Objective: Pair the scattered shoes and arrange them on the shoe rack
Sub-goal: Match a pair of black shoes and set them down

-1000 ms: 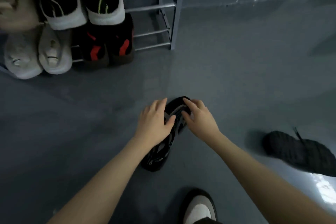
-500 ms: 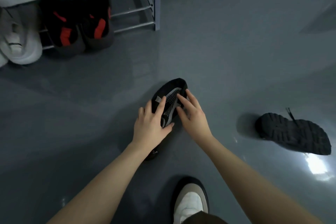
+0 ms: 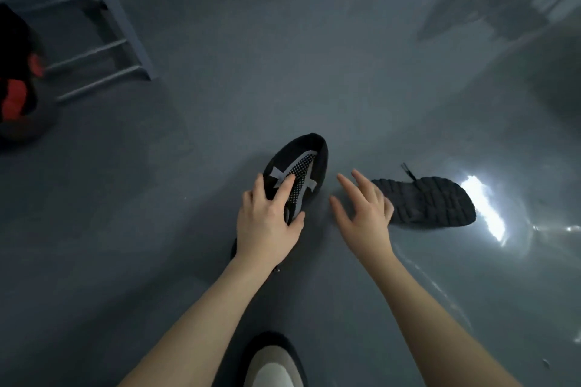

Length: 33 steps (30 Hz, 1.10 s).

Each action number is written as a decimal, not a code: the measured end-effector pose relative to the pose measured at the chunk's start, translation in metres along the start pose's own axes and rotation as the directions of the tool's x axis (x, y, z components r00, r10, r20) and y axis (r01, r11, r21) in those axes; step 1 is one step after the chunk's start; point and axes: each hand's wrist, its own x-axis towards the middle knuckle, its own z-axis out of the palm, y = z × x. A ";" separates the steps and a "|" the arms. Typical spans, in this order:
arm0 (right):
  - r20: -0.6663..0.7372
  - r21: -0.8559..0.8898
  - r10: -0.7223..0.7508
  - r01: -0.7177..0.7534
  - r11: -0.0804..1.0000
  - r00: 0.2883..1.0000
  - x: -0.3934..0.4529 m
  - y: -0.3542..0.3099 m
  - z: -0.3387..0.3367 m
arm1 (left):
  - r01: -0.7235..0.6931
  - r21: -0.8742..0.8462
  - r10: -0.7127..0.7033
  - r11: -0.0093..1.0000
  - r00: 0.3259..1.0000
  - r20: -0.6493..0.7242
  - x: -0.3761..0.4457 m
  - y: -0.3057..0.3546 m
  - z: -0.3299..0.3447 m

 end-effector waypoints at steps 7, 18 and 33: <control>0.156 -0.258 0.149 -0.106 0.960 0.976 0.015 0.042 -0.012 | 0.076 0.099 -0.085 0.992 0.991 0.099 0.020 0.008 0.018; -0.125 0.030 -0.003 0.006 1.000 0.992 0.007 0.022 -0.008 | 0.069 0.218 -0.101 0.973 0.985 0.142 0.017 0.010 0.019; -0.189 0.085 -0.275 0.294 0.952 0.943 -0.040 -0.043 0.010 | 0.186 -0.047 -0.189 0.981 0.979 -0.075 -0.006 -0.033 -0.041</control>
